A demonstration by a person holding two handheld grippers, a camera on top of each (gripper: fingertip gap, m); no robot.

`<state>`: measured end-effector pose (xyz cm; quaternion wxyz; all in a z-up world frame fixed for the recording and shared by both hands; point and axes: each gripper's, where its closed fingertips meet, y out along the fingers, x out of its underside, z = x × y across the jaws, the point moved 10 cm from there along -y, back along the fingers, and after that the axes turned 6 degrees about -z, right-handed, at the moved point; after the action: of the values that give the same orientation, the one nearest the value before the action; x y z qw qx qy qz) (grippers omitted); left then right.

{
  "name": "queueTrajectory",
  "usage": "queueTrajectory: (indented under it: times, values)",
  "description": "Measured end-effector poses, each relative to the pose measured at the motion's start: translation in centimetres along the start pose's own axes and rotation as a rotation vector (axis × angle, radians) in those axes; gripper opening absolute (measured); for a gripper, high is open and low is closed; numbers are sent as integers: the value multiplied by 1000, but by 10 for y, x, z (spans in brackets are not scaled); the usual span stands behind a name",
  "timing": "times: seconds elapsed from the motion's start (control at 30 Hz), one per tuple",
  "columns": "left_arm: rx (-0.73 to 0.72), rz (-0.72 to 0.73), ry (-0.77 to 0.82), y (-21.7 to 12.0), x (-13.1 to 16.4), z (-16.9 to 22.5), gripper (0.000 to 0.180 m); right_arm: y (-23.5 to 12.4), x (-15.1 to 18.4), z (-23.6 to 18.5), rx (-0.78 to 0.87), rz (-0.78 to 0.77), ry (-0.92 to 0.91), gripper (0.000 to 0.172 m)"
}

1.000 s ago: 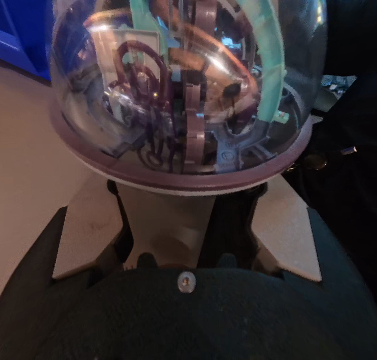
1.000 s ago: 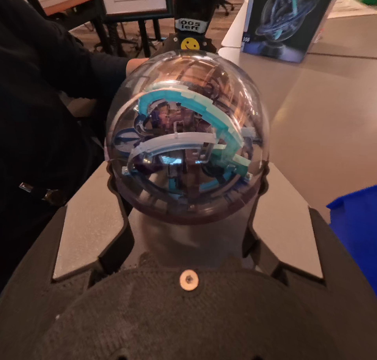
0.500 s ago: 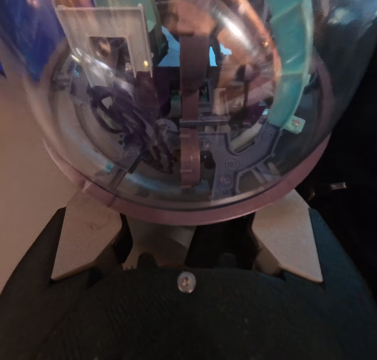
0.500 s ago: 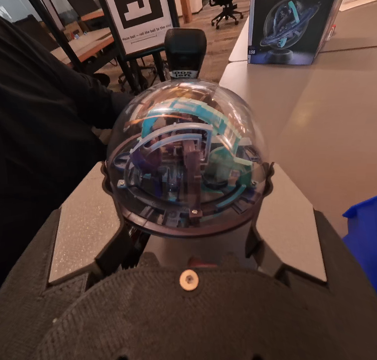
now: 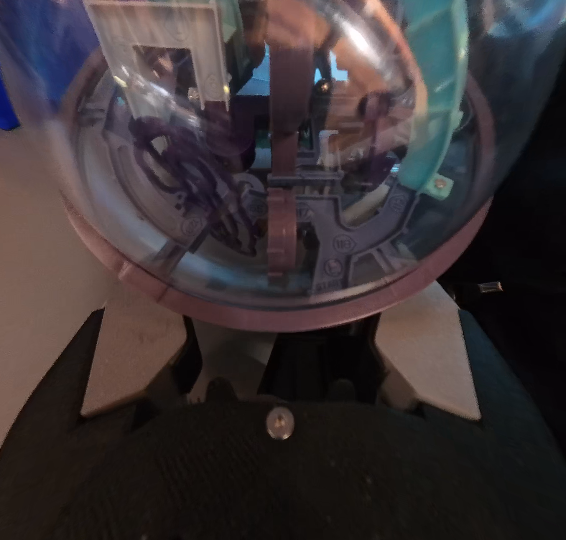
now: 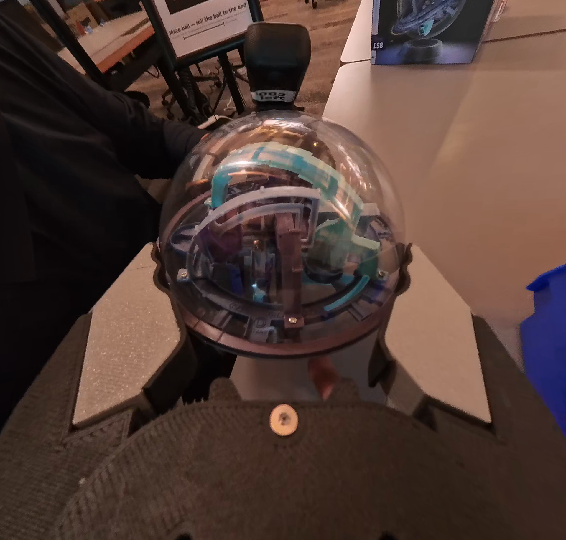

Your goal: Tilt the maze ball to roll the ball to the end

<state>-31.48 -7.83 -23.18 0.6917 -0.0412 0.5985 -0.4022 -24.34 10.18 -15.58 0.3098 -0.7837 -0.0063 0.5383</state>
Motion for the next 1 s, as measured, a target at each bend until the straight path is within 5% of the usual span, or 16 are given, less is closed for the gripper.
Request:
queueTrajectory:
  times: [0.37,1.0]
  values:
    - [29,-3,-62,-20,6,-9,135,19,33,9,-27,69,121,148]
    - [-30,-45,40,-32,-2,-18,135,25,40,12,28,171,77,148]
